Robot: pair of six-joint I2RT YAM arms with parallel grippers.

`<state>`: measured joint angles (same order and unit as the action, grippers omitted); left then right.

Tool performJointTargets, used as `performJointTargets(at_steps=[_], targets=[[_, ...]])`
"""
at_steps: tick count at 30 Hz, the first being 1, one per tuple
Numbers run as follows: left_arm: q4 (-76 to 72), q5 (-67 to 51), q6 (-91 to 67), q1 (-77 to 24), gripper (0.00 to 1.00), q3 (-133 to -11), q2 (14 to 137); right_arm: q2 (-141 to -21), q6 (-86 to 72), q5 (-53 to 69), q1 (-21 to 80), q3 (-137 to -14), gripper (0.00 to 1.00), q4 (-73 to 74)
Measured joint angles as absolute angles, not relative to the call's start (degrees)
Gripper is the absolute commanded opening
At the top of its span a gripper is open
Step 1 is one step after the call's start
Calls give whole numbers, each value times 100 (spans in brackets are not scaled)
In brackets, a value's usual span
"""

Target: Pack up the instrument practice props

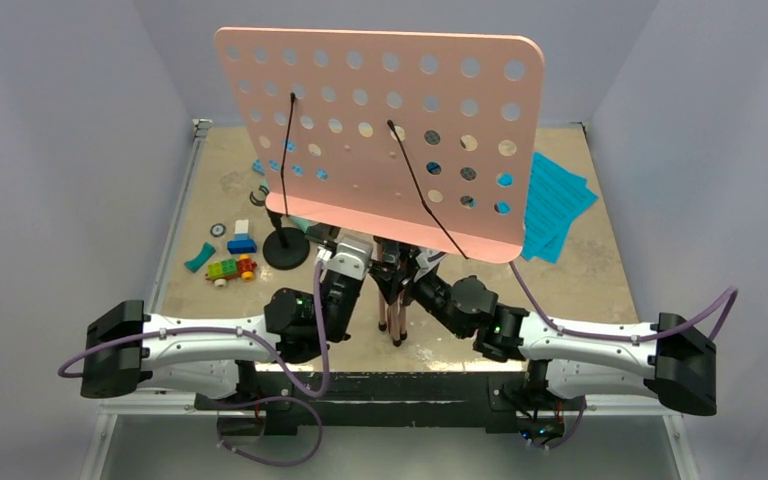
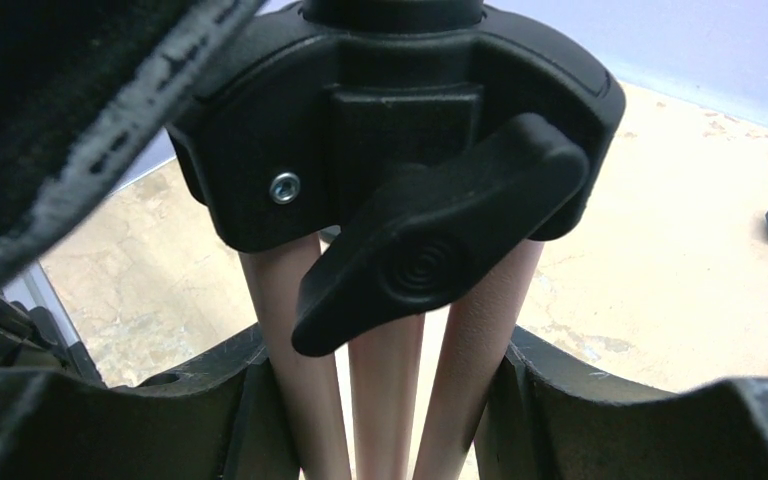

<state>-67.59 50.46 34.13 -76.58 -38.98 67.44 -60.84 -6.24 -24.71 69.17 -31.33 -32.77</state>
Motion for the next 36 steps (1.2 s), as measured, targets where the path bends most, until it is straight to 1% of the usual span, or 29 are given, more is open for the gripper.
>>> performJointTargets(at_steps=[1,2,5,13,16,24,29,33,36], targets=[[-6720,5043,3334,-7655,99,-3859,6683,-6073,-624,-2475,6930,-3131,0,-3269],[-6650,5052,3240,-7658,100,-3830,6615,-6066,-622,-2486,6943,-3127,0,-3267],[-6226,5041,2790,-7666,100,-3699,6281,-6058,-589,-2499,6969,-3124,0,-3256],[-4123,4912,1149,-7747,100,-3251,4893,-5959,-567,-2622,6980,-3124,0,-3107],[-3465,4912,722,-7723,100,-3144,4556,-5957,-639,-2729,6976,-3124,0,-3092],[-1905,4362,-637,-7728,100,-2818,3579,-5892,-775,-2781,6969,-3140,0,-2936],[-1380,4158,-1367,-7730,100,-2368,2683,-5870,-1011,-2602,6825,-3492,0,-2137],[-1170,4040,-1758,-7730,100,-1791,1859,-5841,-1138,-2456,6700,-3621,0,-1774],[-1118,3931,-1977,-7728,100,-1420,1492,-5765,-1262,-2427,6654,-3636,0,-1562]])
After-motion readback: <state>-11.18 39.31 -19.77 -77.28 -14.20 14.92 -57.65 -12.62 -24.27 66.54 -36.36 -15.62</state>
